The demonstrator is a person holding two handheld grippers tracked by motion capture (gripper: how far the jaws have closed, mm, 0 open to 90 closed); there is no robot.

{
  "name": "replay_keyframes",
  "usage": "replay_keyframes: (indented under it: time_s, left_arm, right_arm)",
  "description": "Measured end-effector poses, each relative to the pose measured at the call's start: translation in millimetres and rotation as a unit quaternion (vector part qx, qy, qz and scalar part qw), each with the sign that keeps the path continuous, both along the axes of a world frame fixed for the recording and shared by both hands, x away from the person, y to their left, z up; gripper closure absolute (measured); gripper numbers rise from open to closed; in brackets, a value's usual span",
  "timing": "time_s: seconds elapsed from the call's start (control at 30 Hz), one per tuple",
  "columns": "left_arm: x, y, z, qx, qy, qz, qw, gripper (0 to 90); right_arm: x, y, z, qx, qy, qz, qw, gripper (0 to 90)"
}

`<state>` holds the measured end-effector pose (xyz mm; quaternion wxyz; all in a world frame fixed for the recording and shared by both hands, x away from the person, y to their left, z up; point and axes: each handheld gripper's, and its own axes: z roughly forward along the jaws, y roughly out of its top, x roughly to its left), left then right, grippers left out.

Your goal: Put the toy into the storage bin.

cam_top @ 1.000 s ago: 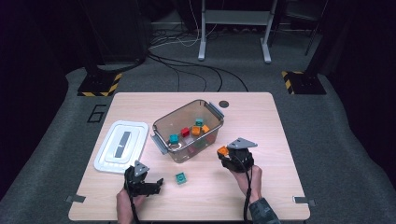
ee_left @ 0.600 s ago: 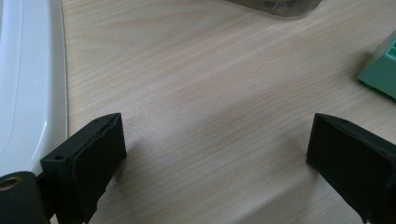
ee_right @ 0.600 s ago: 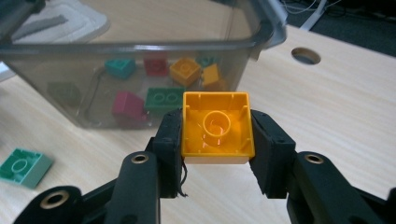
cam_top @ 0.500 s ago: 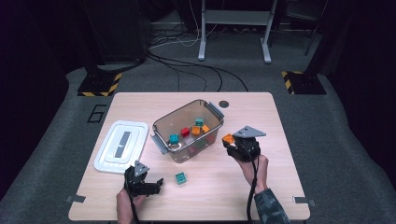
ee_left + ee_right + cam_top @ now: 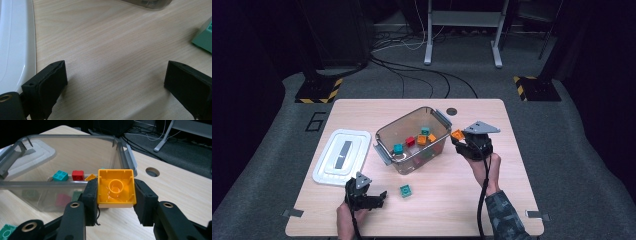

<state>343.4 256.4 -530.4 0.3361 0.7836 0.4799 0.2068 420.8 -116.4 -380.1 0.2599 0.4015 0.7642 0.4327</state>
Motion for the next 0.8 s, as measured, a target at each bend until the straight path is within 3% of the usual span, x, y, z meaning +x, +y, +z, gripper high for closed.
replay_keyframes:
  time_s: [0.57, 0.8]
  left_arm:
    - [0.0, 0.1, 0.0, 0.001, -0.001, -0.001, 1.0000, 4.2]
    - [-0.1, 0.3, 0.4, 0.002, 0.001, -0.002, 1.0000, 4.3]
  right_arm:
    - [18.6, 9.0, 28.4, 0.002, -0.034, 0.000, 0.9994, 58.4]
    - [30.1, 16.5, 33.1, 0.006, -0.041, 0.002, 0.9991, 58.4]
